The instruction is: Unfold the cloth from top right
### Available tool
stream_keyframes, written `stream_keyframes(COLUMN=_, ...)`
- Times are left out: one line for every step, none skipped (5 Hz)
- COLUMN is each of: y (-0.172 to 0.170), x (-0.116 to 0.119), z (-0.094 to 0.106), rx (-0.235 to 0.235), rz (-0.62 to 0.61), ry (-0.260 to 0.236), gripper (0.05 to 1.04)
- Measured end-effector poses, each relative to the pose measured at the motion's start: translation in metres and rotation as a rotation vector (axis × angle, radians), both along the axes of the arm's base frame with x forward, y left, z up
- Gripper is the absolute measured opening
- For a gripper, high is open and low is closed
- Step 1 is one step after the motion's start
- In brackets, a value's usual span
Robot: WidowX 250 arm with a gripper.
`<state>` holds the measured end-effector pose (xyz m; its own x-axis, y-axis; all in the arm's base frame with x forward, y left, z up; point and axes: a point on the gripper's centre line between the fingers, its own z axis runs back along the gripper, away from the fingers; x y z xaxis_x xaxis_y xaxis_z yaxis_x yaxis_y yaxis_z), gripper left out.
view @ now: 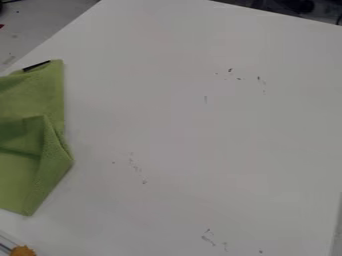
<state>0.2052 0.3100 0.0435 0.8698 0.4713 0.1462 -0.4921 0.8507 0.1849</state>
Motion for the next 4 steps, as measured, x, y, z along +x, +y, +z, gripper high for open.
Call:
stream_keyframes(y=-0.0044, x=0.0037, z=-0.0098, rx=-0.025, rz=-0.008, ry=0.005, gripper=1.001)
stream_keyframes(y=-0.0070, x=0.0083, z=-0.0103, rx=-0.029, rz=-0.010, ry=-0.005, gripper=1.001)
stream_keyframes(y=-0.0086, x=0.0085, z=-0.0190, rx=-0.047, rz=-0.006, ry=0.004, gripper=0.949)
stream_keyframes(y=-0.0087, x=0.0095, z=-0.0192, rx=-0.044, rz=-0.008, ry=0.000, gripper=0.664)
